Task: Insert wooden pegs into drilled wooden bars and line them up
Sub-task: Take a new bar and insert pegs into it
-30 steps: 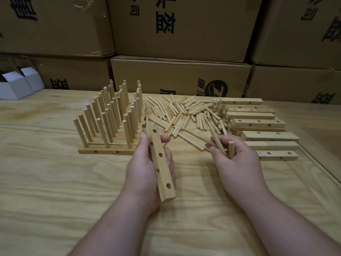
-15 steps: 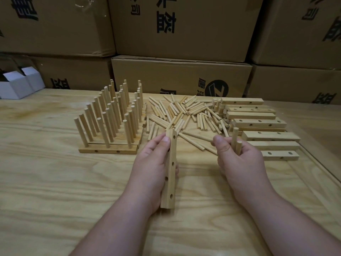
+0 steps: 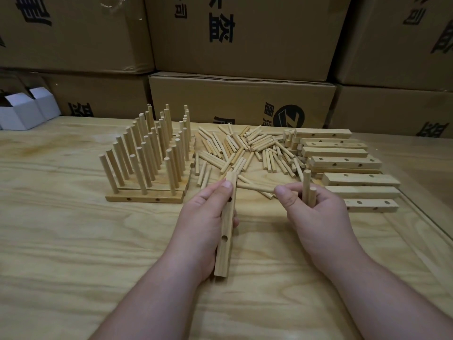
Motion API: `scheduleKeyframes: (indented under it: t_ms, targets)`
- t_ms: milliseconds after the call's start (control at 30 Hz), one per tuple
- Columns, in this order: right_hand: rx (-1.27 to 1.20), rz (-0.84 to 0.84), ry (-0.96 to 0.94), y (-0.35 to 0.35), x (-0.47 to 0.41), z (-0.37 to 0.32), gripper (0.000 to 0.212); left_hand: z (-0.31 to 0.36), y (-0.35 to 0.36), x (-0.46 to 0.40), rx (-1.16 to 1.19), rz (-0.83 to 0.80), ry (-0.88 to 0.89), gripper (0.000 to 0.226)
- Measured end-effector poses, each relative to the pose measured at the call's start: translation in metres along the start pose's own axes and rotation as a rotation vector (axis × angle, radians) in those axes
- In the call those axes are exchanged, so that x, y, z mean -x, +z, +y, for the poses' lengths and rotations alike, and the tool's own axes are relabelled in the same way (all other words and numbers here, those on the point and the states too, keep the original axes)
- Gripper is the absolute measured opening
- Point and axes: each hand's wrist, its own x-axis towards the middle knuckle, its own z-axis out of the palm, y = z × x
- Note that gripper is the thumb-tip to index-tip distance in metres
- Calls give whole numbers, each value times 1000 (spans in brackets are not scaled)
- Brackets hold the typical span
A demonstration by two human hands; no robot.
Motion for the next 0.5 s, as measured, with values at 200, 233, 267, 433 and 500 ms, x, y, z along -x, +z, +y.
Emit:
scheduleKeyframes:
  t_ms: [200, 233, 267, 433, 500]
  targets:
    - [-164, -101, 1, -2, 0, 0, 15, -2, 0, -2, -30, 3, 4, 25]
    - [-180, -112, 4, -2, -1, 1, 10, -2, 0, -2, -35, 2, 6, 26]
    - [-195, -120, 8, -2, -1, 1, 6, -3, 0, -2, -42, 3, 9, 27]
    - [-248, -110, 36, -2, -2, 2, 5, -2, 1, -1, -77, -9, 1, 30]
    - [-267, -103, 59, -3, -2, 2, 7, -2, 2, -1, -92, -19, -4, 30]
